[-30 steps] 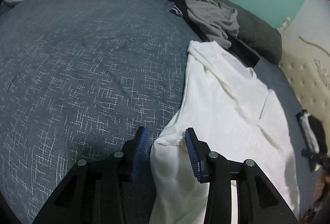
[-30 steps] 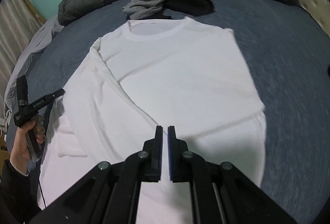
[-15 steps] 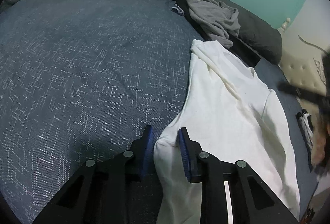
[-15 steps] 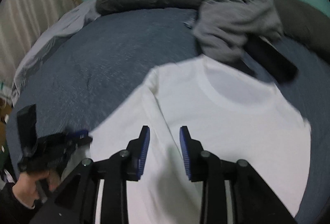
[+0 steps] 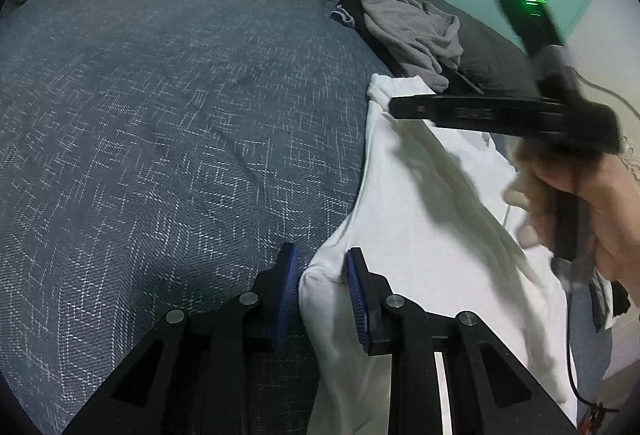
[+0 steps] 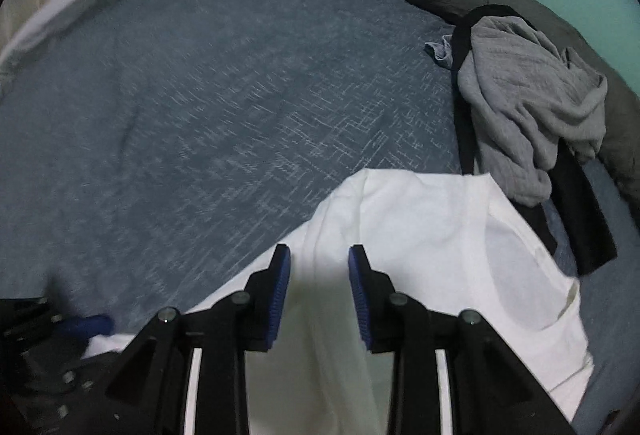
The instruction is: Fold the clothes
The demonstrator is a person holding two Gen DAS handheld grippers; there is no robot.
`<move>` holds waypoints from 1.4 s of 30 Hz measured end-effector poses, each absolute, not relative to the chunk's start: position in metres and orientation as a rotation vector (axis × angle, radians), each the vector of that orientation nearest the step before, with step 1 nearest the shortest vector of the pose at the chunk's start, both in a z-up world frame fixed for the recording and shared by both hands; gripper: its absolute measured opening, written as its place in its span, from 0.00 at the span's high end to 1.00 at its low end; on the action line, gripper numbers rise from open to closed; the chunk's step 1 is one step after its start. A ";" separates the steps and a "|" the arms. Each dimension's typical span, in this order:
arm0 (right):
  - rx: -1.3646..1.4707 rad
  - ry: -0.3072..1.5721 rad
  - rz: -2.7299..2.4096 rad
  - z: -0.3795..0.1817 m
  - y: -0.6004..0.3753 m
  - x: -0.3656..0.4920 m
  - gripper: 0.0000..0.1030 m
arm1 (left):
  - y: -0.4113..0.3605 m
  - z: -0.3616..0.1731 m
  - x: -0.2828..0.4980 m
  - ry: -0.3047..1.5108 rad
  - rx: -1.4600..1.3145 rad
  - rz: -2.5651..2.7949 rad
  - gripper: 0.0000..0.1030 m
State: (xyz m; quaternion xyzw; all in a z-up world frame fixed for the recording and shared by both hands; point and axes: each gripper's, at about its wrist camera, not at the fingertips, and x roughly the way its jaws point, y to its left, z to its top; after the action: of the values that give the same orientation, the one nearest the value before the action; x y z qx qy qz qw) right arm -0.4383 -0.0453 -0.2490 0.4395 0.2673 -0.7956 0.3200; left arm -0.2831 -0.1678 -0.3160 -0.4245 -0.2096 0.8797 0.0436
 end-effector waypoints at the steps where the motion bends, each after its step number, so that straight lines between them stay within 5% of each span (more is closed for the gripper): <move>1: 1.154 0.708 -2.095 -0.250 -0.046 -0.441 0.71 | -0.168 -0.316 -0.283 -0.638 -1.298 2.691 0.74; 4: 1.169 0.668 -2.130 -0.251 -0.040 -0.455 0.92 | -0.167 -0.316 -0.282 -0.628 -1.297 2.696 0.74; 8: 1.190 0.552 -2.218 -0.244 -0.023 -0.478 0.97 | -0.169 -0.316 -0.281 -0.644 -1.293 2.688 0.74; 16: 1.193 0.240 -2.163 -0.221 -0.002 -0.509 0.96 | -0.169 -0.316 -0.278 -0.642 -1.295 2.690 0.74; 18: 1.182 0.316 -2.137 -0.220 -0.017 -0.505 0.88 | -0.168 -0.316 -0.278 -0.641 -1.295 2.692 0.74; 20: 1.173 0.423 -2.108 -0.222 -0.033 -0.499 0.68 | -0.167 -0.315 -0.279 -0.643 -1.295 2.691 0.74; 25: 1.214 0.683 -2.057 -0.244 -0.065 -0.493 0.68 | -0.168 -0.315 -0.280 -0.649 -1.295 2.688 0.74; 29: 1.219 0.736 -2.093 -0.252 -0.065 -0.495 0.90 | -0.171 -0.316 -0.280 -0.655 -1.292 2.685 0.74; 42: 1.285 0.167 -2.178 -0.233 -0.031 -0.540 0.93 | -0.172 -0.317 -0.281 -0.650 -1.296 2.682 0.75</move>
State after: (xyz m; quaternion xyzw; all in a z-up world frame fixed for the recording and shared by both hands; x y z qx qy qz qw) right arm -0.5405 -0.0308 -0.2328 0.4839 0.0628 -0.8200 0.2991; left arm -0.2813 -0.1724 -0.3174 -0.4246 -0.2129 0.8788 0.0466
